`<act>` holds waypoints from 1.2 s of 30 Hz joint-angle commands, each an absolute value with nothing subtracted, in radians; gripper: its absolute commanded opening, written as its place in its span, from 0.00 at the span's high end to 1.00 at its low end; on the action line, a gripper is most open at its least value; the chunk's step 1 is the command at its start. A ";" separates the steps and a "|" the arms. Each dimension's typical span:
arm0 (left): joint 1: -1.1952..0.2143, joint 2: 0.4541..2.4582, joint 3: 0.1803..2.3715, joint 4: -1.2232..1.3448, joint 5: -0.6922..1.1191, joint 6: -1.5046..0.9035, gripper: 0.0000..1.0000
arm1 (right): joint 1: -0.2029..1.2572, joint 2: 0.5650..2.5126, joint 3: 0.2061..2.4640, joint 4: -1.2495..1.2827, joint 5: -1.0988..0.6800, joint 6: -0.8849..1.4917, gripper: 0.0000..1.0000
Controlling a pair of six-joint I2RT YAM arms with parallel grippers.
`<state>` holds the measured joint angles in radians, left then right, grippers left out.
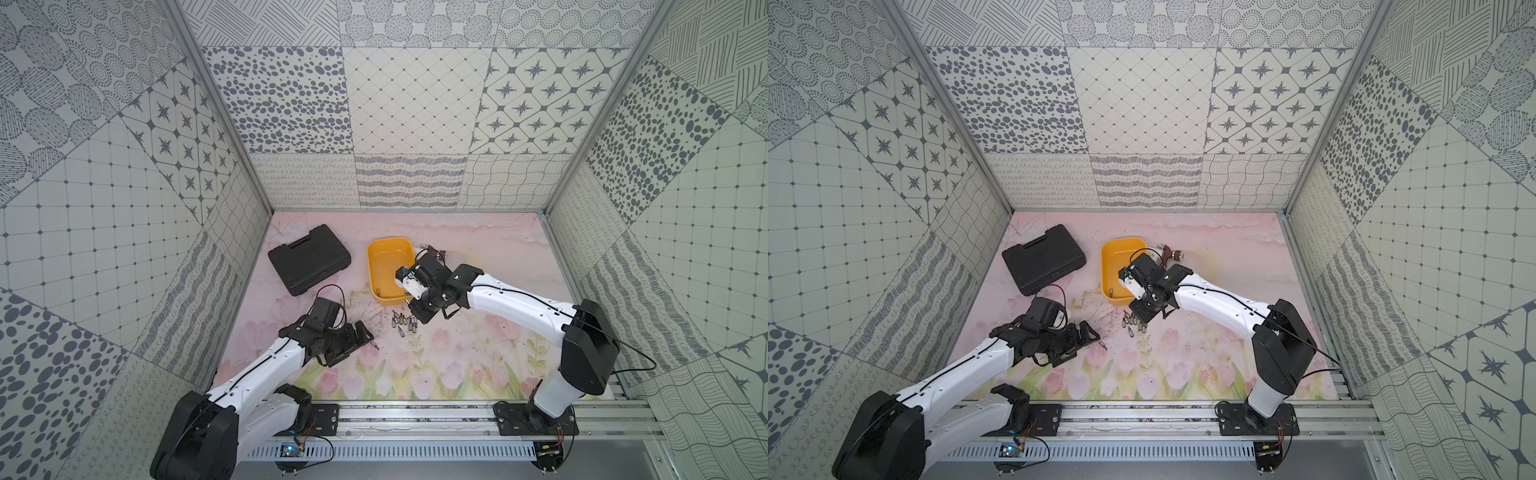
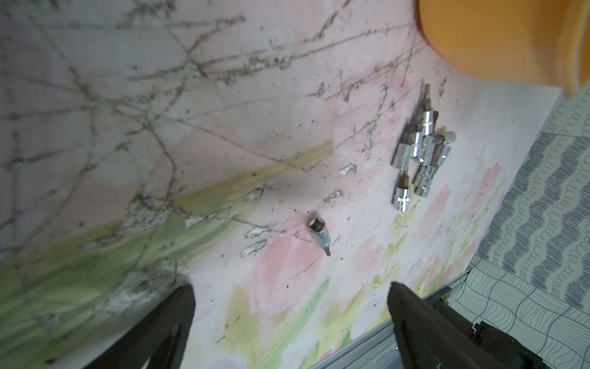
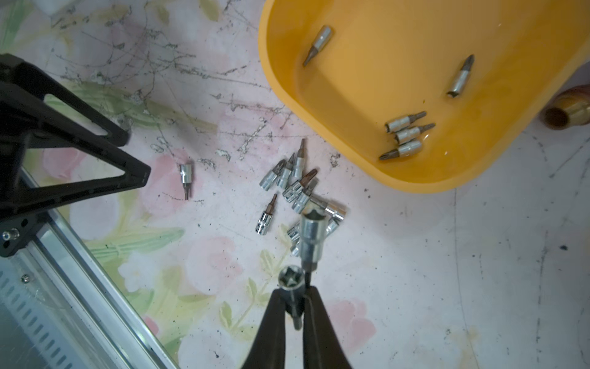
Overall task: Put the bit on the desktop into the storage box
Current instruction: Place the screwdriver bit at the center of the board.
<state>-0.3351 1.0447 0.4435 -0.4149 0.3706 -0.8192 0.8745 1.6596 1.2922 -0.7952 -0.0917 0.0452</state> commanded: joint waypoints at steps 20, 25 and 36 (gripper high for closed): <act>-0.443 1.082 0.404 -0.338 0.388 -0.940 0.01 | 0.983 1.859 1.215 -0.753 -0.092 0.067 0.93; -0.443 1.088 0.403 -0.336 0.386 -0.939 0.01 | 0.984 1.878 1.209 -0.759 -0.086 0.065 0.91; -0.443 1.093 0.407 -0.337 0.380 -0.934 0.01 | 0.991 1.879 1.180 -0.793 -0.066 0.069 0.75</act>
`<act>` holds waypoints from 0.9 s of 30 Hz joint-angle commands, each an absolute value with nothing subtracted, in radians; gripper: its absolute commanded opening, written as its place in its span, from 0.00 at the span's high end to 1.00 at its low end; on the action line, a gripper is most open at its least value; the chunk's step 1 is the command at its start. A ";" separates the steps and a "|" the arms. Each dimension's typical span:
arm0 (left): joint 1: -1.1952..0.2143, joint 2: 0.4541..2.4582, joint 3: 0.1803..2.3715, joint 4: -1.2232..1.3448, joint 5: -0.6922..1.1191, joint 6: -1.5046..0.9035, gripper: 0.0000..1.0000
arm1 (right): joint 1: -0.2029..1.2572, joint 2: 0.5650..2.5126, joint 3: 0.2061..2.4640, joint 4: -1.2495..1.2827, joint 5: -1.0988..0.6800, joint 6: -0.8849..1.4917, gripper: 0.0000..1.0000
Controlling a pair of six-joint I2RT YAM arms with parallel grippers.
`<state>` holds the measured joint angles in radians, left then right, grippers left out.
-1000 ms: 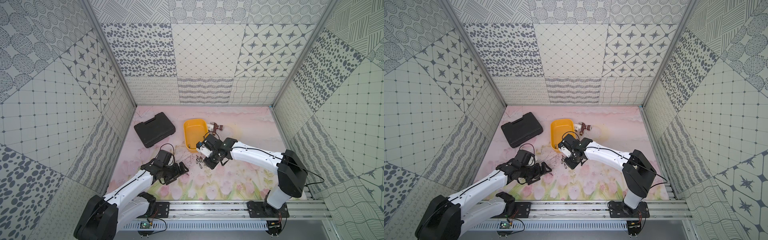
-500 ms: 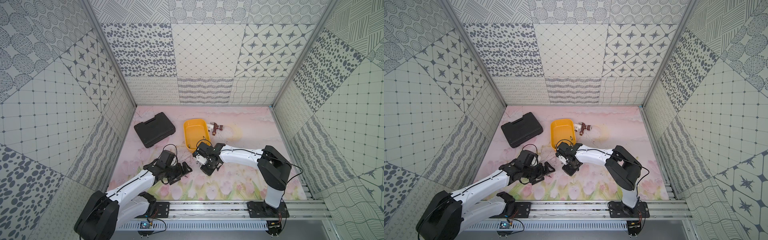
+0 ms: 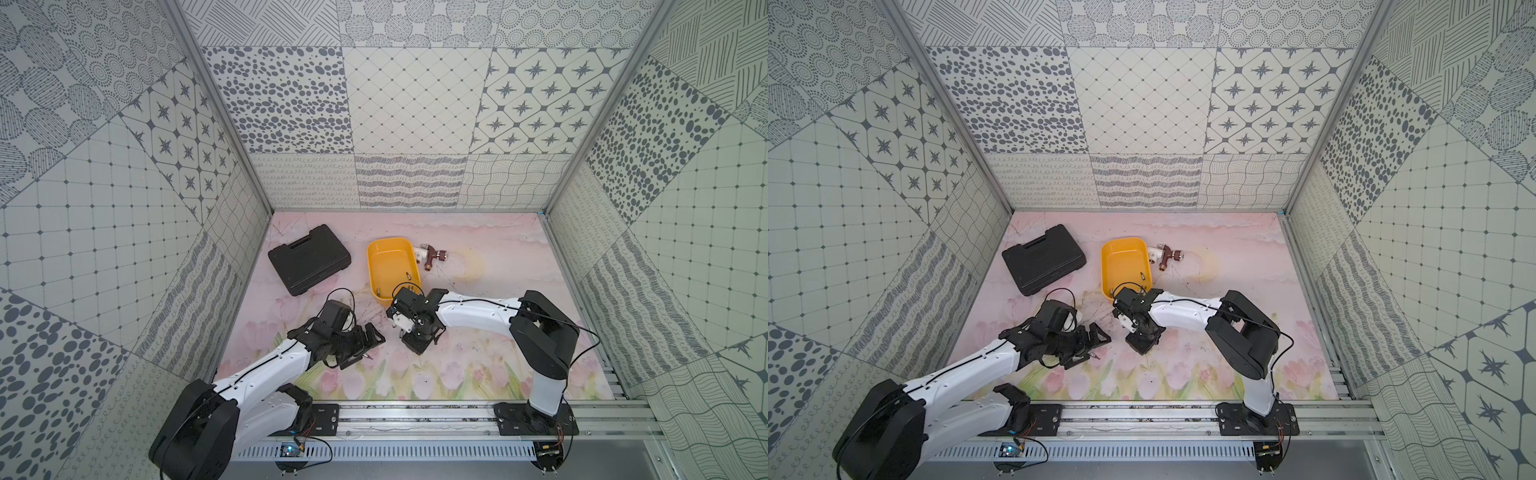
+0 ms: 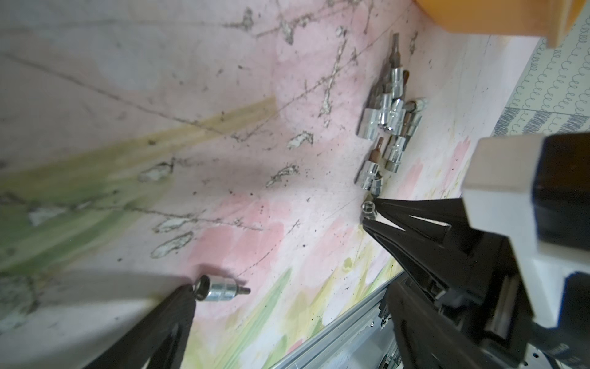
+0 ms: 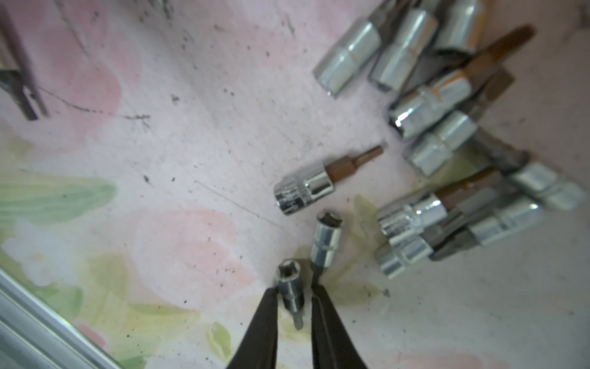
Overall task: Put the bit on the desktop into the storage box
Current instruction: Place the screwdriver bit at the center of the board, then pick up the screwdriver bit from the center of the board.
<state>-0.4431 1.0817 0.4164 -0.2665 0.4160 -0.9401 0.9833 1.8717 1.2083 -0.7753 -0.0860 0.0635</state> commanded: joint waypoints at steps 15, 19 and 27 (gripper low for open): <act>-0.442 1.097 0.420 -0.354 0.374 -0.921 0.01 | 1.025 1.850 1.138 -0.824 -0.047 0.098 0.72; -0.443 1.094 0.421 -0.359 0.370 -0.917 0.01 | 1.035 1.829 1.135 -0.827 -0.033 0.108 0.72; -0.443 1.093 0.426 -0.363 0.367 -0.912 0.01 | 1.044 1.816 1.150 -0.839 -0.016 0.112 0.72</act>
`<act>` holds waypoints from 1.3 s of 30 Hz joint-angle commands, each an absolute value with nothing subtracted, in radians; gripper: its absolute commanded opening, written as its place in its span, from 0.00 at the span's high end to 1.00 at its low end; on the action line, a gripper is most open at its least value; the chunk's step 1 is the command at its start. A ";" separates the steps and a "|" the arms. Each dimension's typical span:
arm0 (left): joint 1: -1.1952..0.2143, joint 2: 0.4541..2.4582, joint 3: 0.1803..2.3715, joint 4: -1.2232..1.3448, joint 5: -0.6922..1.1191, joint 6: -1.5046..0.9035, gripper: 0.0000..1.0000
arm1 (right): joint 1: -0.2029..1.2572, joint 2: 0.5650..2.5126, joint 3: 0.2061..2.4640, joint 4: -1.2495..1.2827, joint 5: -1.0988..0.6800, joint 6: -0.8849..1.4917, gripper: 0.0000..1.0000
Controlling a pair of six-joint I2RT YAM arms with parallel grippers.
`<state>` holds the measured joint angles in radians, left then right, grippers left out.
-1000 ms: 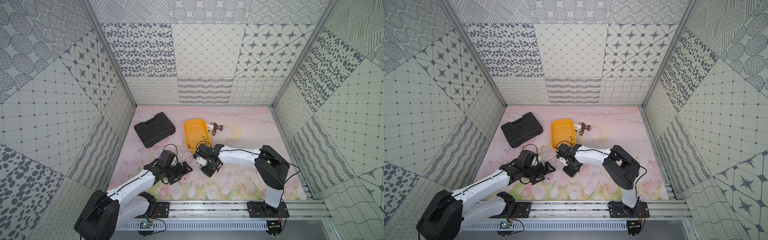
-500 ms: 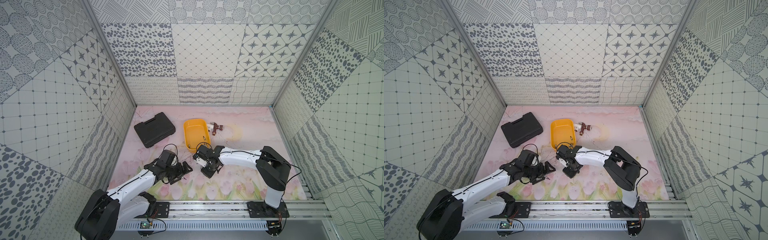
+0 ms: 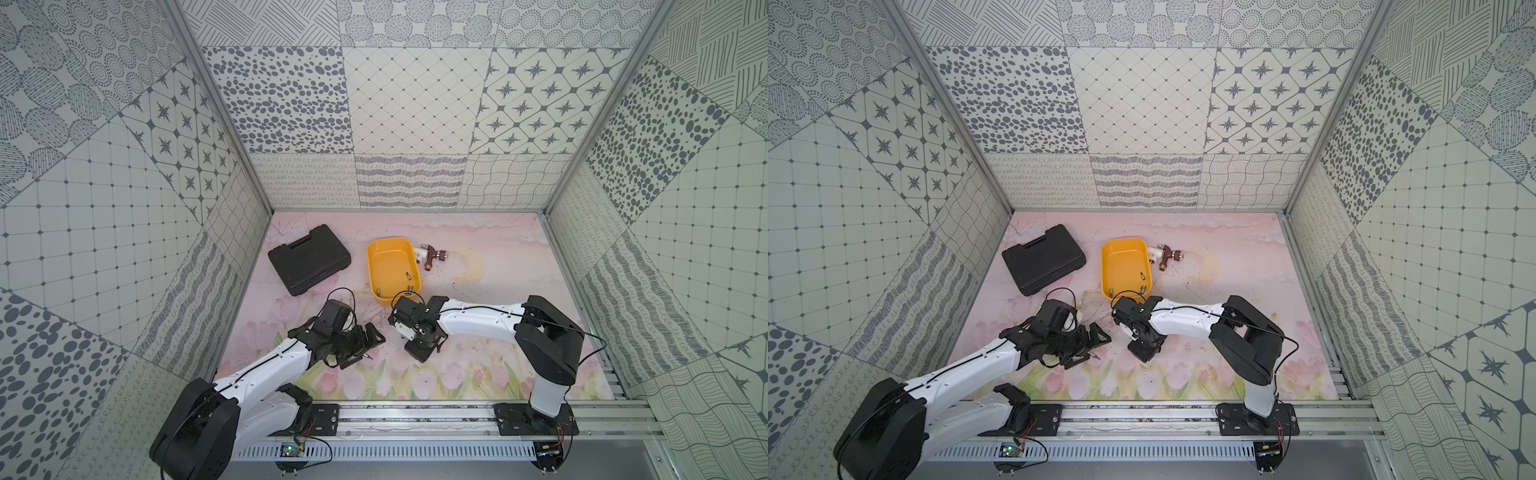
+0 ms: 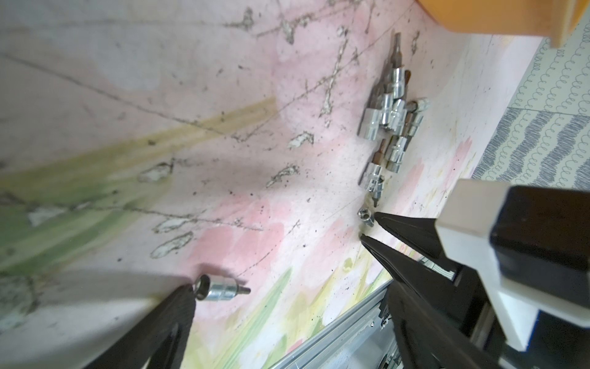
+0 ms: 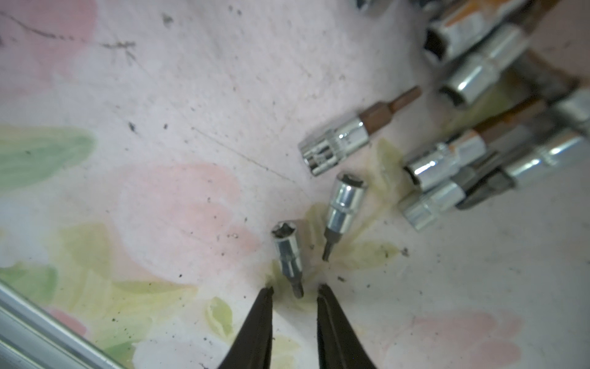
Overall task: Put the bit on the desktop into the storage box
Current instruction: Pick up the screwdriver bit from the center of the board.
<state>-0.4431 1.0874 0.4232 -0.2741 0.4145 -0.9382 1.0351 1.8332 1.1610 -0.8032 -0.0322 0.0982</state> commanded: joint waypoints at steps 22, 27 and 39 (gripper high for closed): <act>-0.442 1.078 0.430 -0.382 0.355 -0.900 0.01 | 1.061 1.870 1.256 -0.838 0.000 0.088 0.72; -0.441 1.075 0.431 -0.387 0.350 -0.899 0.01 | 1.060 1.885 1.271 -0.835 -0.003 0.086 0.73; -0.442 1.080 0.436 -0.389 0.350 -0.897 0.01 | 1.064 1.932 1.284 -0.814 -0.017 0.078 0.77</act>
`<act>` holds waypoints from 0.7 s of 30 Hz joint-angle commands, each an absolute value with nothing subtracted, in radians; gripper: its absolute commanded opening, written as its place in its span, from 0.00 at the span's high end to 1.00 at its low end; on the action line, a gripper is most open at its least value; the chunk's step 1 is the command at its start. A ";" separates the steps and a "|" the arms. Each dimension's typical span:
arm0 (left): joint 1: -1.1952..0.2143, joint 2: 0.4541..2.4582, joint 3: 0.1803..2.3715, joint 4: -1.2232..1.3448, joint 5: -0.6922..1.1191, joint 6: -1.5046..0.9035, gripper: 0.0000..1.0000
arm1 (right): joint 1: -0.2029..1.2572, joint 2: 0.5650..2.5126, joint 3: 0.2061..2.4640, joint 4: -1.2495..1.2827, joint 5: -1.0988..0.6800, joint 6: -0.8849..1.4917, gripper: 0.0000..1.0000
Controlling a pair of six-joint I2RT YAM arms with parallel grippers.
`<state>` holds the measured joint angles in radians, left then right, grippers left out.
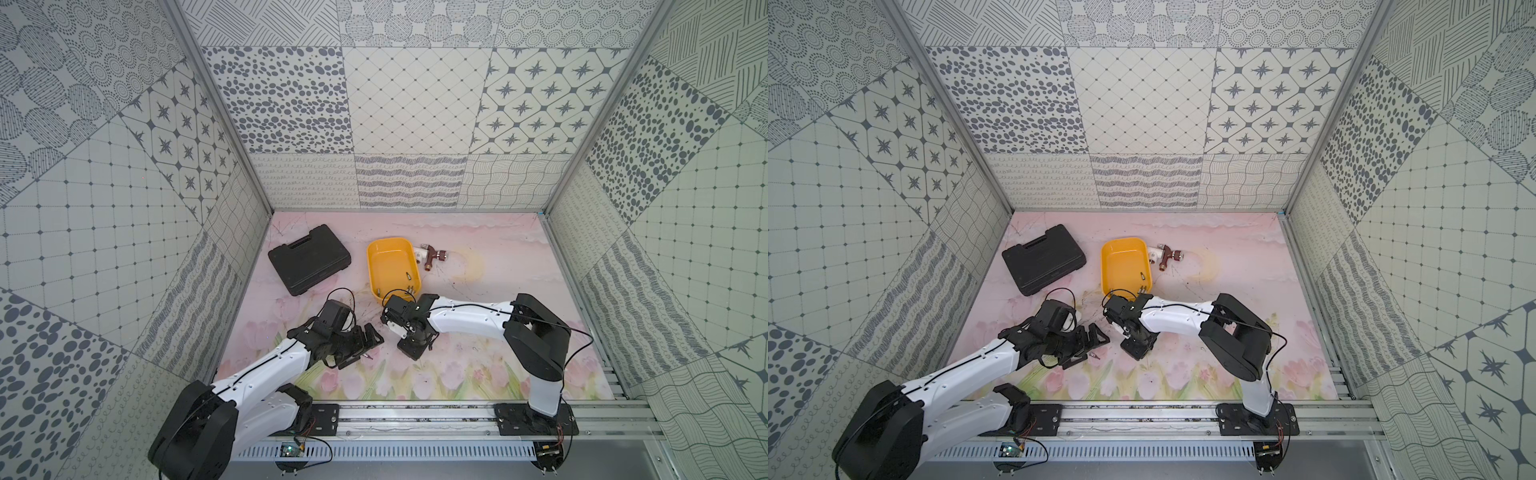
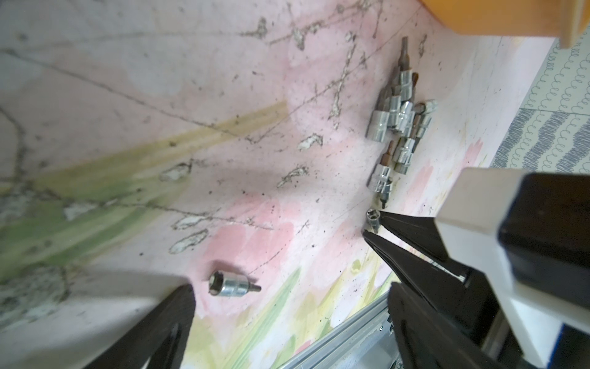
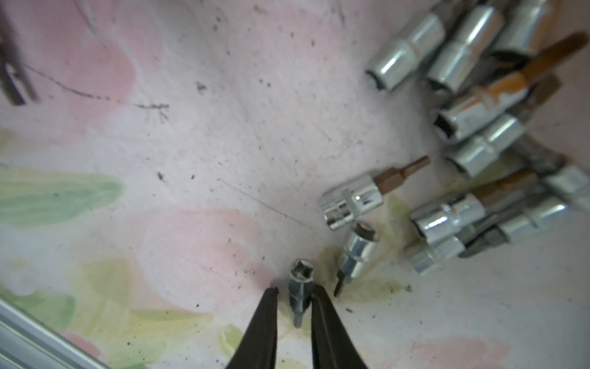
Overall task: Put the bit on the desktop into the storage box
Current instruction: Pick up the screwdriver bit from the center of the board.
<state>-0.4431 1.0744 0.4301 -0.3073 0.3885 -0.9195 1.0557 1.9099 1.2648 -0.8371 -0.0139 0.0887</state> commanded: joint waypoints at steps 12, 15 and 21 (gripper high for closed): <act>-0.443 1.079 0.438 -0.395 0.341 -0.890 0.01 | 1.065 1.959 1.285 -0.792 -0.001 0.102 0.90; -0.443 1.074 0.438 -0.400 0.339 -0.887 0.01 | 1.065 1.946 1.285 -0.792 0.000 0.105 0.96; -0.443 1.058 0.437 -0.408 0.328 -0.885 0.01 | 1.066 1.898 1.278 -0.793 0.000 0.110 1.00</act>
